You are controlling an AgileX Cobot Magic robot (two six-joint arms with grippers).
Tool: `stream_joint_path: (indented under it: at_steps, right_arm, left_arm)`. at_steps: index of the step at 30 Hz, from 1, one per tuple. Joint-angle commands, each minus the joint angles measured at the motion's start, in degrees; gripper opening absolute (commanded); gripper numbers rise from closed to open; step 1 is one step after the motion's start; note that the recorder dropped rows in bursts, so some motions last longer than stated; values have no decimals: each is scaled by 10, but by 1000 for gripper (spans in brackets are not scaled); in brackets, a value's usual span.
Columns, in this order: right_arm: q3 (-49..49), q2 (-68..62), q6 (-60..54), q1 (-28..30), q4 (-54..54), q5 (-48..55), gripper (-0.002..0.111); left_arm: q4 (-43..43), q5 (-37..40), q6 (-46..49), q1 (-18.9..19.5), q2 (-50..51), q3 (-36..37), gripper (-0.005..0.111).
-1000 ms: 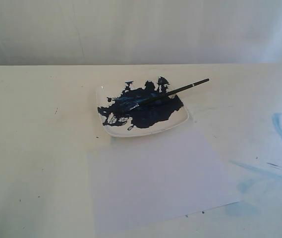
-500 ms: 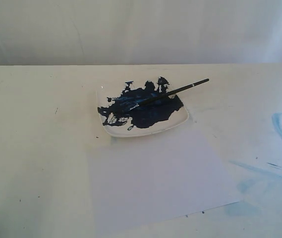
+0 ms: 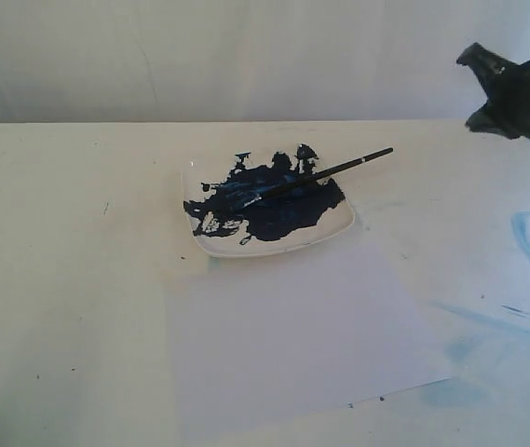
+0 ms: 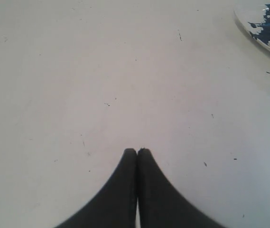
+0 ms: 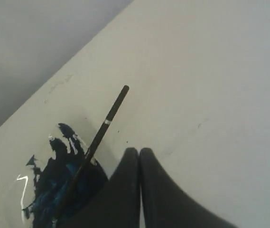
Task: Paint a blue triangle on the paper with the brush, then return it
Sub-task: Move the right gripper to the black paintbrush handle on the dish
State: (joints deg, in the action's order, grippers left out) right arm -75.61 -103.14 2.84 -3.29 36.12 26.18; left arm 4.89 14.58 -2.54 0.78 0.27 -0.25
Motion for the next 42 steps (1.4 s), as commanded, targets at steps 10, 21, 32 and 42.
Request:
stream_joint_path:
  at_steps: [10, 21, 32, 42]
  right_arm:
    - [-127, -257, -311, -13, 543, 131, 0]
    - [-142, -284, -277, -71, 542, 46, 42]
    - [-142, -284, -260, -83, 542, -15, 45]
    - [-172, -323, -234, -98, 544, 13, 45]
  left_arm:
    - [2, 0, -1, -2, -3, 2, 0]
    - [2, 0, -1, -2, -3, 2, 0]
    - [2, 0, -1, -2, -3, 2, 0]
    - [2, 0, -1, -2, -3, 2, 0]
